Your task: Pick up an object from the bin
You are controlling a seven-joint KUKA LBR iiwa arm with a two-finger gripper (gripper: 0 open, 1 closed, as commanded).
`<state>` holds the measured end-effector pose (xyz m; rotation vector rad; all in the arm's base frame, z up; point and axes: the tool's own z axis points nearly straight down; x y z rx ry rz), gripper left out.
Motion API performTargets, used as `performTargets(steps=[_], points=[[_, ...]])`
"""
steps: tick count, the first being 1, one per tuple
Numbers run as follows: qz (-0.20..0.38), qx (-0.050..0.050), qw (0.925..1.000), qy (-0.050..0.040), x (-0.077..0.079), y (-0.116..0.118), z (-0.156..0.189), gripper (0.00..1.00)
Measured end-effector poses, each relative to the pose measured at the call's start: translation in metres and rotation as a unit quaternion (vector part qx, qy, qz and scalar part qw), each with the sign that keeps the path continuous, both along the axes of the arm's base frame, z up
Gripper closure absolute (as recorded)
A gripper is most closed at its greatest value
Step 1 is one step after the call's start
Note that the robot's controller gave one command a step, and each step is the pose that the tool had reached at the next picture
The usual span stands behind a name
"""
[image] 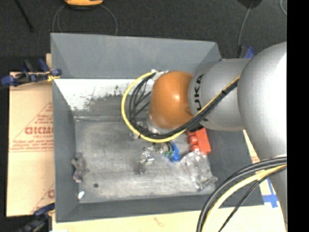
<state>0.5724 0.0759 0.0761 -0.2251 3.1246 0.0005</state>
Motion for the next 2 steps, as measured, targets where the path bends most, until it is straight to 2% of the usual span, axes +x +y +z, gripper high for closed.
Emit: performTargets(steps=[1,2], points=[[0.014,0.0,0.9999,-0.0021,0.041,-0.068,-0.001,0.0],[0.046,-0.001,0.999,-0.0047,-0.004,-0.118,-0.001,0.0]])
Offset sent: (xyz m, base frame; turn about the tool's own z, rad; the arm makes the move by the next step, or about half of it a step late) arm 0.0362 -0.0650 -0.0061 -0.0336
